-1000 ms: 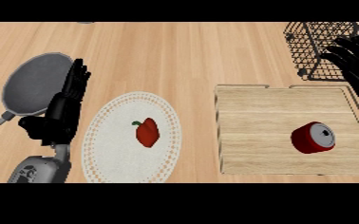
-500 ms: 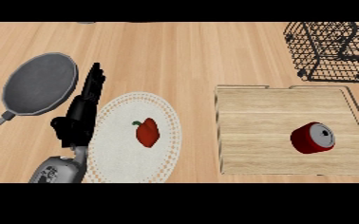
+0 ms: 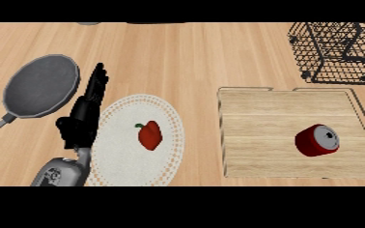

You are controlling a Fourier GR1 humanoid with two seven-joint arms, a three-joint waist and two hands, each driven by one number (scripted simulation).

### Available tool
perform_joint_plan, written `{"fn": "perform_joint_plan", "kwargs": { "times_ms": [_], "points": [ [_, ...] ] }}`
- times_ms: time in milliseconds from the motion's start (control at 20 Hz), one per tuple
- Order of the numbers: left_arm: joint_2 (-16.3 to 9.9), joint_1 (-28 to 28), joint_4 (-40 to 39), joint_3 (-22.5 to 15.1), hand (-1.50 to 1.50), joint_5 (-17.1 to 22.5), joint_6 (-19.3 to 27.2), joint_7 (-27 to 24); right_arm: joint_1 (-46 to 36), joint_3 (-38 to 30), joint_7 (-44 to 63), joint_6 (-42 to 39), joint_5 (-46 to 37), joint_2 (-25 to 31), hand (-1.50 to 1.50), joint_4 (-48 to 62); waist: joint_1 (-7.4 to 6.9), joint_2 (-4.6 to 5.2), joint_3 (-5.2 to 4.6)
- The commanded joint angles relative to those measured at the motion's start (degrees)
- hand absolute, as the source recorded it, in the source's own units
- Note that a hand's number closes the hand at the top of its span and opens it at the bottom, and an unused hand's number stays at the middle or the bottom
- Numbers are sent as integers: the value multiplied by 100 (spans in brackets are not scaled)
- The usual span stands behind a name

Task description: Pick the can from the tray and place it in the tiered basket

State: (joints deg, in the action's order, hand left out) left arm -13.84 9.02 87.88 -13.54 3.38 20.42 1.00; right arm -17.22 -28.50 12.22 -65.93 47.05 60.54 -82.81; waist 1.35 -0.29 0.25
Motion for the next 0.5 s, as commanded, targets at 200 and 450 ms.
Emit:
{"fn": "perform_joint_plan", "kwargs": {
  "times_ms": [200, 450],
  "points": [
    [174, 185, -99, -114, 0, -174, 92, 37, -4, -404, -99, -929, -1964, -382, -150, -1937, -81, 43, 0],
    [411, -19, -88, -310, 0, -408, 276, -46, 519, -537, -354, -1124, -2640, -945, -150, -2733, -71, 27, -8]
  ]
}}
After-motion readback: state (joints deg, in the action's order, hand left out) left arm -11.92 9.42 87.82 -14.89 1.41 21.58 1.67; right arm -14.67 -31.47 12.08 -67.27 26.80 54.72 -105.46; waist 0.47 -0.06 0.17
